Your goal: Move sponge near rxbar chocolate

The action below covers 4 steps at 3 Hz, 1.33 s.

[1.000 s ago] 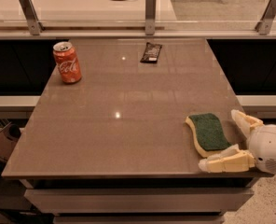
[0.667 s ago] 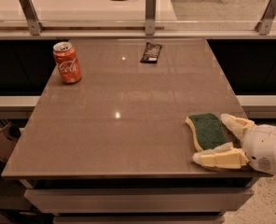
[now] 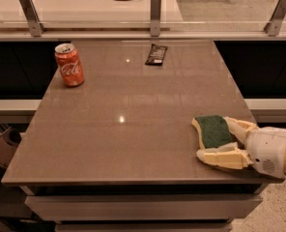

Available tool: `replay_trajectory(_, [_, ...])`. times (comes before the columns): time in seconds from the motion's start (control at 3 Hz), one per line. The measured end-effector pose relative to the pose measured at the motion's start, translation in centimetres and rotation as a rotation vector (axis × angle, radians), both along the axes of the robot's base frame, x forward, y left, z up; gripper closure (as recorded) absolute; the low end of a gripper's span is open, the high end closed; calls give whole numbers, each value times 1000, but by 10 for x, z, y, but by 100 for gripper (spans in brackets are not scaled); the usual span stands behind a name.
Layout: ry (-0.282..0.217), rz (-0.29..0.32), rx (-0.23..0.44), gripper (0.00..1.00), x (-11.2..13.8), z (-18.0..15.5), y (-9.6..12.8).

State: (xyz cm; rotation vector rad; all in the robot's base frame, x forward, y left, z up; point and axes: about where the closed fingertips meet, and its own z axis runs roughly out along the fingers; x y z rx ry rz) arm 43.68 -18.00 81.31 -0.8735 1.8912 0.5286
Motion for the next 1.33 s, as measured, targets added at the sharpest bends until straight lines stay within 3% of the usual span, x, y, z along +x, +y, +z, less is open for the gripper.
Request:
replay_trajectory(0.33, [0,0,0,85,0,1,0])
replay_trajectory(0.67, [0,0,0,100,0,1,0])
replay_trajectory(1.0, [-3,16,-25,100,7,14,4])
replay_trajectory(1.33, [-17,39,-76,100,30,42,6])
